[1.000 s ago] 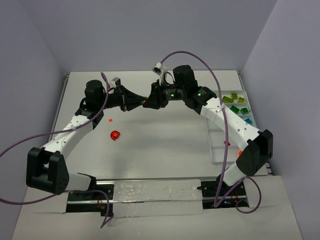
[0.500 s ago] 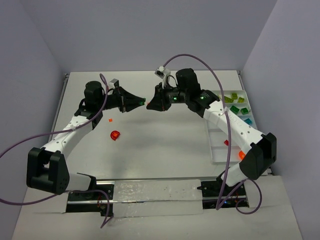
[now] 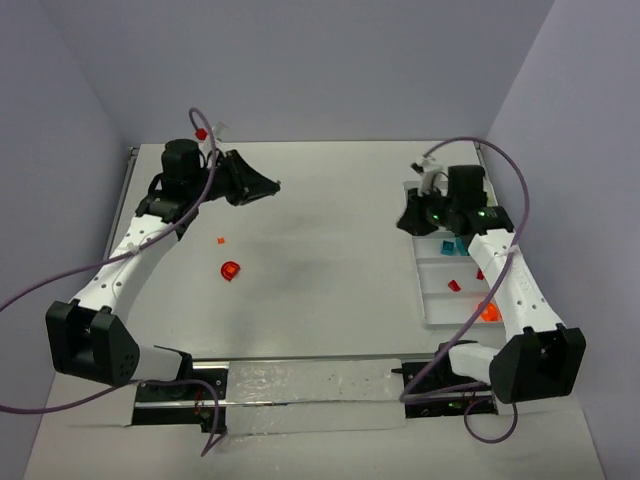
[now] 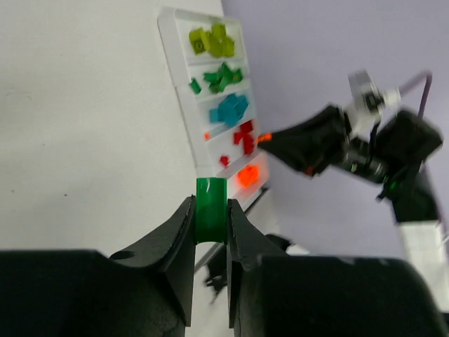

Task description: Sort the legos into containers by color

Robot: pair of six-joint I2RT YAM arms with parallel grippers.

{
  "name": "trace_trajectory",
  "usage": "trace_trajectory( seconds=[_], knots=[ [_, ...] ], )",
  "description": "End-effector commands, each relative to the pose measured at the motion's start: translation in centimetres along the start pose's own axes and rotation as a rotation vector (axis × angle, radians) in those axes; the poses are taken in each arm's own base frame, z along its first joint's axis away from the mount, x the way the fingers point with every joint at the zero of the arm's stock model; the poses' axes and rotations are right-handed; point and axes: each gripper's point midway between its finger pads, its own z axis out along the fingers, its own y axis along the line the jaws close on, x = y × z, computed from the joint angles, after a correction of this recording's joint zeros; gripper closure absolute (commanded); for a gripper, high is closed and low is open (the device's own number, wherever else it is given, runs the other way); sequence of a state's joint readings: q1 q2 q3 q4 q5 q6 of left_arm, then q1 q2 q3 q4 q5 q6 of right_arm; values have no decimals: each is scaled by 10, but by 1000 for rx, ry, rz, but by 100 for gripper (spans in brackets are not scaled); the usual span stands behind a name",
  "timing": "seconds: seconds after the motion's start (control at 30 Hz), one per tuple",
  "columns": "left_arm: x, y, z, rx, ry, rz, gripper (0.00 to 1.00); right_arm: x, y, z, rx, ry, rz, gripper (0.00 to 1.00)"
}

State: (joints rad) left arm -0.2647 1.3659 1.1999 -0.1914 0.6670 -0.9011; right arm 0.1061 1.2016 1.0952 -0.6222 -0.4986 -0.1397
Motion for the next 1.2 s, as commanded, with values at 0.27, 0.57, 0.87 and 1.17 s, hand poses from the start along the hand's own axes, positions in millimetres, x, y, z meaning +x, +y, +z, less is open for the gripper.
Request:
trace_trajectory(
  seconds=[0.27,0.57,0.87,1.17],
  knots=[
    [49,18,25,-194,205,622,100,205,-130,-104,438,639,73,100],
    [78,9,36,-154,310,727,100,230,-140,-97,428,719,131,100],
    [78,12,34,-172,313,740,100,247,-141,-92,408,761,148,100],
    [77,10,33,-163,317,770,100,253,-142,-94,406,788,158,55]
  ],
)
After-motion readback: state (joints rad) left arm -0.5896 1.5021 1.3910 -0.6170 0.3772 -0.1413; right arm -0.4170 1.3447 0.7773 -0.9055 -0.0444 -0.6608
